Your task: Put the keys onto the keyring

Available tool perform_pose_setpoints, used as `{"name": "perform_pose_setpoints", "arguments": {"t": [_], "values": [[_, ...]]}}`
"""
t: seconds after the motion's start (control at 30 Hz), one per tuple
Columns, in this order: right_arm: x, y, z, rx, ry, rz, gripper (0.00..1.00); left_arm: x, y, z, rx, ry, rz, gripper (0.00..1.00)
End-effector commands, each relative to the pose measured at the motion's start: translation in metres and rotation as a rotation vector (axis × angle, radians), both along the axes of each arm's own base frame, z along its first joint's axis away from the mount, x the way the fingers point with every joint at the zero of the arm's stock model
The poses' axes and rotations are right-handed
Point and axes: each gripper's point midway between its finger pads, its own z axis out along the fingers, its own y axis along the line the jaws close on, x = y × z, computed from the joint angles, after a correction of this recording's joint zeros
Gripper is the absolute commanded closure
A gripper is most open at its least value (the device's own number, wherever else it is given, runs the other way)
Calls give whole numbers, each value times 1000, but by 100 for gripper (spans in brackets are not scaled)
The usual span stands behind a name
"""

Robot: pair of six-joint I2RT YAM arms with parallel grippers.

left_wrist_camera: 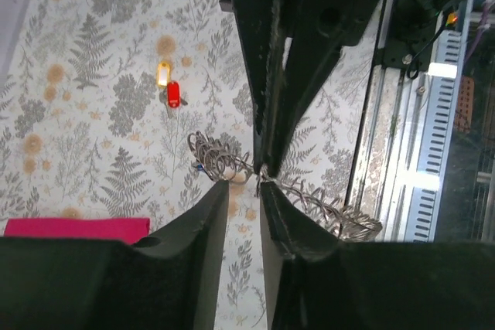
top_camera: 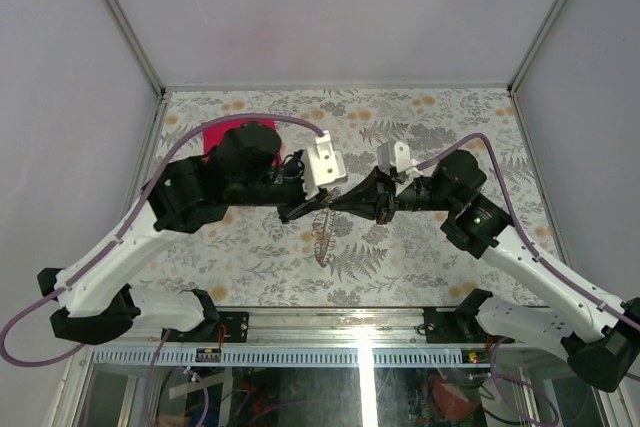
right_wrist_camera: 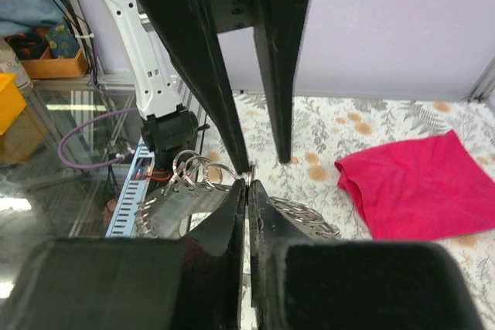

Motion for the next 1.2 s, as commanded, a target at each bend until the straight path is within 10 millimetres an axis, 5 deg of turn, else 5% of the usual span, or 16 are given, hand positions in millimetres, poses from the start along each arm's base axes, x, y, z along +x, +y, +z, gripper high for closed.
{"name": "perform_pose_setpoints", "arguments": {"t": [0.0, 0.2, 0.47, 1.17], "values": [[-14, -6, 54, 239, -107, 24, 100, -19, 1, 56, -267, -87, -35, 71], [-29, -15, 88, 476, -155, 81, 100, -29, 13, 86, -504, -136, 3, 60], [-39, -27, 114, 648, -205, 119, 100, -34, 19, 105, -660, -149, 21, 58], [-57, -35, 125, 702, -297, 184, 100, -55, 1, 124, -780, -150, -143, 60]]}}
